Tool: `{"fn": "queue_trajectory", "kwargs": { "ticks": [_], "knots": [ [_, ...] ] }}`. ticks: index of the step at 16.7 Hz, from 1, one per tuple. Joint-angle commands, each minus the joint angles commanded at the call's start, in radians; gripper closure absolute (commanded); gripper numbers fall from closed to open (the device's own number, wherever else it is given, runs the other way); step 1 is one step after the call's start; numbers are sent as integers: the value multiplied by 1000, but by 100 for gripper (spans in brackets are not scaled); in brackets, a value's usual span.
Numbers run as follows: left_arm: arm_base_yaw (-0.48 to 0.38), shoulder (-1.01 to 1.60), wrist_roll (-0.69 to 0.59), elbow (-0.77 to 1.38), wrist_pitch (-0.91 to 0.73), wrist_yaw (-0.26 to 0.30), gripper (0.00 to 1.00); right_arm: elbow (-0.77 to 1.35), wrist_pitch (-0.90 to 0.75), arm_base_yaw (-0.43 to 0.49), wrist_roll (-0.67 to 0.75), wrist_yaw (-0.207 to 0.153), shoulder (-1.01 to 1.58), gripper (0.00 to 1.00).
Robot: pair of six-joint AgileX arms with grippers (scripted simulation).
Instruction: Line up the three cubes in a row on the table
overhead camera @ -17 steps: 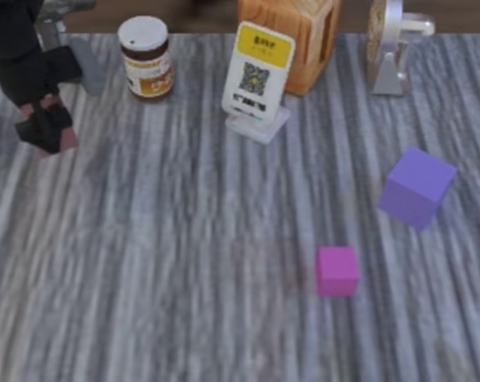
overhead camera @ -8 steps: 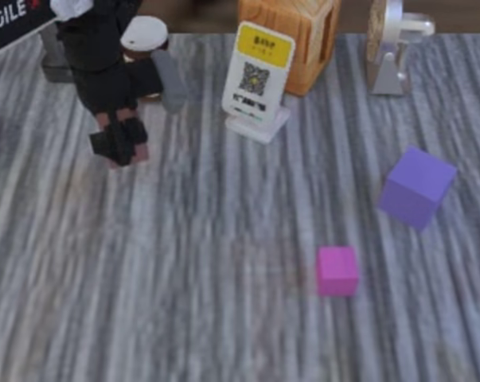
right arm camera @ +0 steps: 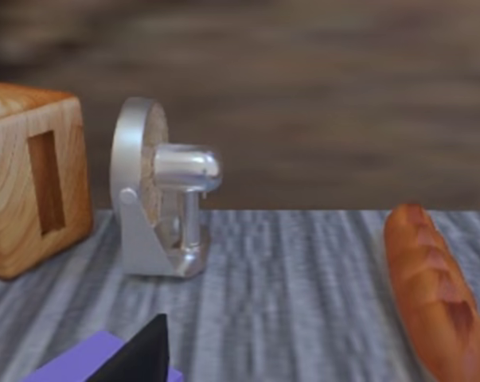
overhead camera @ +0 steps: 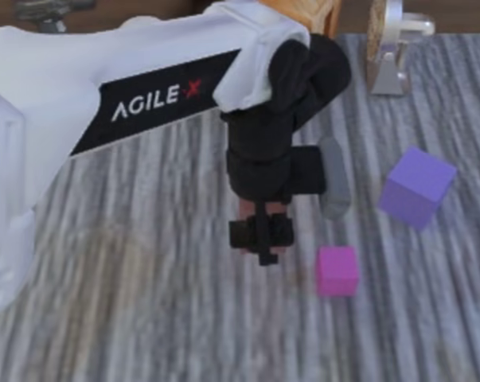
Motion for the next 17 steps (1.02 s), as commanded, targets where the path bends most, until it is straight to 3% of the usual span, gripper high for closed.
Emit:
{"fn": "queue_trajectory", "kwargs": {
  "ticks": [2, 8, 17],
  "knots": [
    [-37, -16, -20, -20, 5, -1, 100, 0, 0, 0, 0, 0, 0, 0],
    [-38, -10, -19, -28, 21, 0, 100, 0, 0, 0, 0, 0, 0, 0],
    [-44, 62, -24, -179, 243, -1, 100, 0, 0, 0, 0, 0, 0, 0]
  ]
}}
